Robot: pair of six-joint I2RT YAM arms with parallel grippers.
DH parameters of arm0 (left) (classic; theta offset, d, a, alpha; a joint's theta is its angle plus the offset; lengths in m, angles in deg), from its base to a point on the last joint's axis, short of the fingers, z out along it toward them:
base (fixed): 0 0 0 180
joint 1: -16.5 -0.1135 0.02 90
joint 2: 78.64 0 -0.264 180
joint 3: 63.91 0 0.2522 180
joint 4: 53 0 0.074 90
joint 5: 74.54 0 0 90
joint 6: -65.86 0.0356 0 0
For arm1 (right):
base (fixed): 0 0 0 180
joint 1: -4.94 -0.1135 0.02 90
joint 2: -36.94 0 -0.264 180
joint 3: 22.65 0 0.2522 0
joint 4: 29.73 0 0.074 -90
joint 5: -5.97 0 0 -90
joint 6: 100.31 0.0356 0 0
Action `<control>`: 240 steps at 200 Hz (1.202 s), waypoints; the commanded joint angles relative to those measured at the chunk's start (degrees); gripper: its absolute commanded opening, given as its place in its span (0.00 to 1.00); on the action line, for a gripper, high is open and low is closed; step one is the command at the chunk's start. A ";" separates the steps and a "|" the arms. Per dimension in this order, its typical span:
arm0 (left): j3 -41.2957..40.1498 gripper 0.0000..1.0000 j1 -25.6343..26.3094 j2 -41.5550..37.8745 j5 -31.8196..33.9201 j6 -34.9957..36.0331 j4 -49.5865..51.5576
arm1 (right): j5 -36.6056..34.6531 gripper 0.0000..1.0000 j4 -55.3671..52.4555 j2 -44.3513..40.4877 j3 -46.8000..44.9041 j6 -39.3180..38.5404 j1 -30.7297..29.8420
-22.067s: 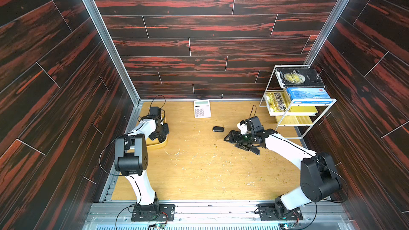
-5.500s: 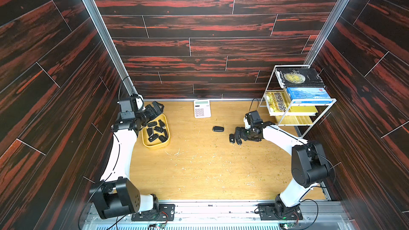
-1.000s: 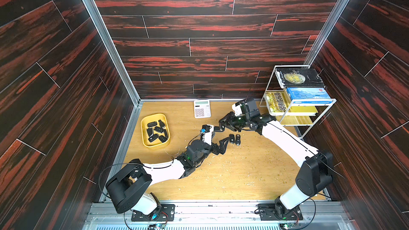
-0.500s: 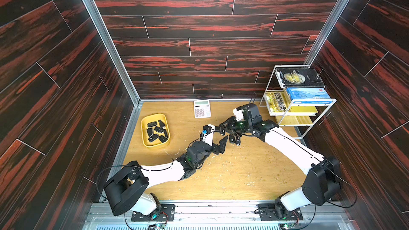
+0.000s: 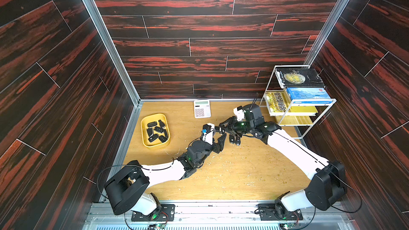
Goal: Place the car key into the storage box
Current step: Pick up the car key from the center of the board.
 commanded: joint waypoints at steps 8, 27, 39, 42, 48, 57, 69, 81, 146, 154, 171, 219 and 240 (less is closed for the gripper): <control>2.06 0.62 0.19 -0.29 -0.17 -0.38 -1.52 | 0.77 0.35 0.90 -1.78 -1.61 0.28 -0.49; 2.33 0.58 0.19 -1.02 -0.21 -0.56 -1.27 | 0.84 0.35 2.75 -3.04 -3.63 1.03 -0.59; 2.50 0.58 0.19 -1.29 -0.29 -0.65 -1.11 | 0.86 0.35 4.14 -3.79 -4.90 1.53 -0.59; 2.52 0.58 0.19 -1.38 -0.37 -0.65 -1.13 | 0.86 0.35 4.33 -3.90 -5.10 1.66 -0.59; 2.59 0.58 0.19 -1.39 -0.39 -0.74 -1.00 | 0.95 0.35 4.88 -4.08 -5.46 1.79 -0.59; 2.70 0.58 0.19 -1.39 -0.52 -0.83 -0.95 | 0.95 0.35 5.40 -4.37 -6.00 2.09 -0.59; 2.76 0.58 0.18 -1.15 -0.96 -1.17 -0.91 | 0.80 0.35 7.24 -5.01 -7.21 2.64 -0.59; 2.79 0.58 0.19 -0.91 -1.26 -1.63 -0.97 | 0.66 0.35 8.78 -5.40 -7.97 3.19 -0.59; 2.78 0.48 0.15 -0.86 -1.44 -2.06 -0.94 | 1.30 0.35 10.66 -5.41 -7.96 4.35 -0.59; 2.78 0.48 0.19 -0.82 -1.52 -1.97 -0.83 | 1.17 0.35 10.70 -5.41 -7.92 4.52 -0.59; 2.74 0.46 0.19 -0.95 -1.44 -1.97 -0.97 | 1.69 0.35 10.90 -5.10 -7.71 4.66 -0.64; 2.95 0.27 0.19 -1.28 -1.48 -2.01 -0.47 | 1.81 0.35 11.19 -5.07 -7.89 4.80 -0.68; 3.27 0.14 0.19 -1.21 -1.56 -2.06 -0.09 | 1.83 0.35 11.22 -4.90 -7.83 4.88 -0.68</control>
